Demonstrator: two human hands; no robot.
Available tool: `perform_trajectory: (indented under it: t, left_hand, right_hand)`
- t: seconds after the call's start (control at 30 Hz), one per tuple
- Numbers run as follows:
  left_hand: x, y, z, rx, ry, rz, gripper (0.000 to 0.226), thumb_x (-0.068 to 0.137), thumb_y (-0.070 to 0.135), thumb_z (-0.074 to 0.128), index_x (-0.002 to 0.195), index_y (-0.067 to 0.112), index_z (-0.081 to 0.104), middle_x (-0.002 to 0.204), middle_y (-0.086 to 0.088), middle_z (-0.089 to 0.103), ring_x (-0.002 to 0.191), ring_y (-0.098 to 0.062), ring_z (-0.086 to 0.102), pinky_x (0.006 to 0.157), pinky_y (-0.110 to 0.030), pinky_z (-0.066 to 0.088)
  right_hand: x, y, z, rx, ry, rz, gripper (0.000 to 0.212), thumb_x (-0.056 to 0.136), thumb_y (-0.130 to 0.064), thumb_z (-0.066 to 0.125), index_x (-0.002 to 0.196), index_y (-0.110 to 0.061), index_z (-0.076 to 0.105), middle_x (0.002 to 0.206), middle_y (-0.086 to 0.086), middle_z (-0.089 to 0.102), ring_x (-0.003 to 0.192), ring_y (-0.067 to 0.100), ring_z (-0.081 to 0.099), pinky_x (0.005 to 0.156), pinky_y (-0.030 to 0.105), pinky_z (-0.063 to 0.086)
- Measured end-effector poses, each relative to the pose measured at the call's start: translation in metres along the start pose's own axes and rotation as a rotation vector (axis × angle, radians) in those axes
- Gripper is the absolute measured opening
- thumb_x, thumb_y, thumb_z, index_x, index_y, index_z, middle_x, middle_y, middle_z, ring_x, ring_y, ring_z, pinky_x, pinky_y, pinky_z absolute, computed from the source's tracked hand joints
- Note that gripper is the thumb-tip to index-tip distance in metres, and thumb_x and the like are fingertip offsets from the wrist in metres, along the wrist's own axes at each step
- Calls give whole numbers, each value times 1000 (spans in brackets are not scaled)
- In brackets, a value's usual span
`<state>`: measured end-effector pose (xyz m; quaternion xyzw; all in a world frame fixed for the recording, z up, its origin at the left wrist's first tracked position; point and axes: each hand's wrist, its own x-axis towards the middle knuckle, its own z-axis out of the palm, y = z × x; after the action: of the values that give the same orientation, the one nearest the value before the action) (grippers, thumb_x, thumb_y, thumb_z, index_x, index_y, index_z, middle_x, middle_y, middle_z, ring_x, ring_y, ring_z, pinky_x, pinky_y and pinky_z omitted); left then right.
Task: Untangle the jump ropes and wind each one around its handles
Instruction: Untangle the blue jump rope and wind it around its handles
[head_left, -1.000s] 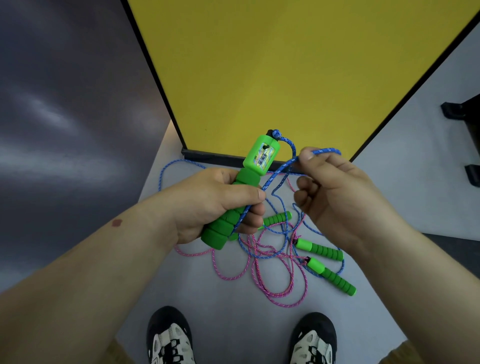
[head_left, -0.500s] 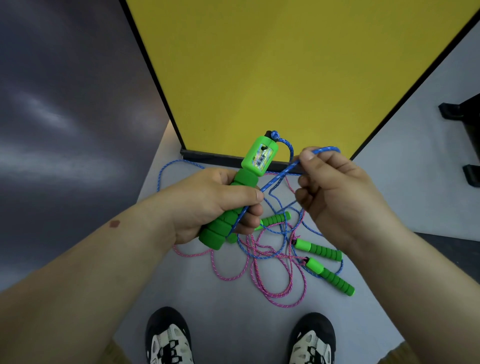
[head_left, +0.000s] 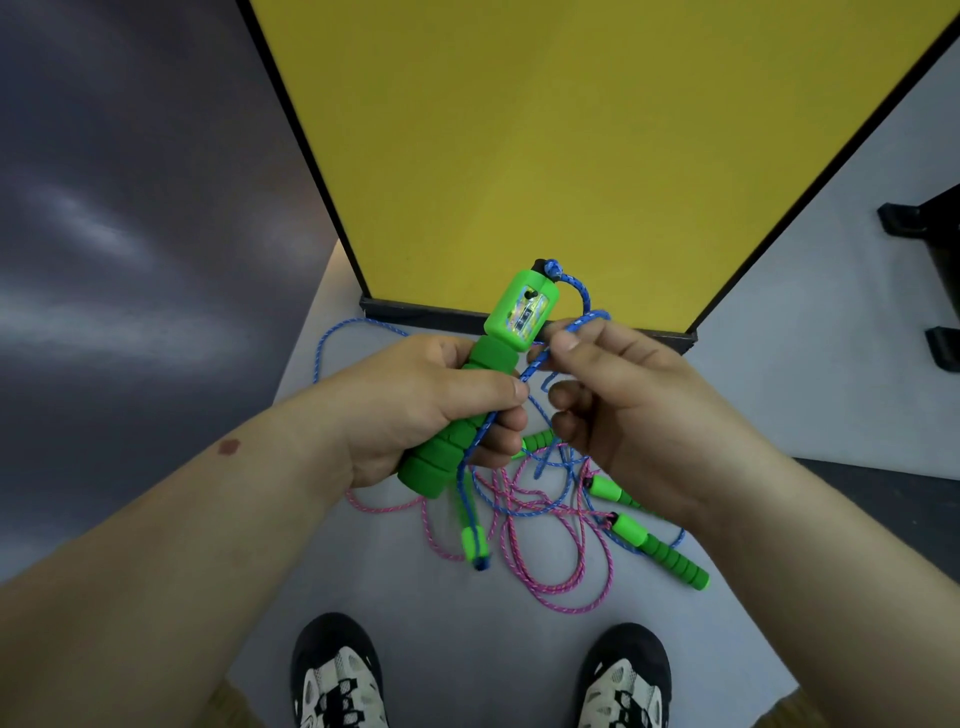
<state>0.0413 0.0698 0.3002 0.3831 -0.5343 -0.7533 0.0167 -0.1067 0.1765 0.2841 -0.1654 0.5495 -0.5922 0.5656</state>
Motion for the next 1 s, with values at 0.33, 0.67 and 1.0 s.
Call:
perform_trajectory:
  t: [0.33, 0.67, 1.0]
  left_hand:
    - [0, -1, 0, -5, 9, 2, 6, 95, 5, 63, 89, 4, 63, 69, -8, 67, 60, -18, 65, 65, -34, 61]
    - [0, 0, 2, 23, -5, 11, 7, 95, 4, 62, 88, 3, 62, 71, -9, 67, 61, -19, 65, 68, -36, 61]
    - [1, -1, 0, 16, 6, 2, 4, 95, 4, 62, 96, 3, 65, 71, -8, 67, 61, -19, 66, 64, -32, 60]
  right_hand:
    - [2, -2, 0, 0, 100, -71, 18, 93, -14, 67, 76, -22, 68, 72, -4, 59, 60, 9, 52, 60, 25, 42]
    - [9, -12, -15, 158, 313, -120, 14, 93, -22, 69, 80, -22, 65, 88, 2, 65, 61, 11, 52, 59, 26, 44]
    - [-4, 4, 6, -63, -44, -19, 13, 93, -7, 64, 87, -18, 69, 70, -3, 62, 58, 7, 54, 57, 22, 42]
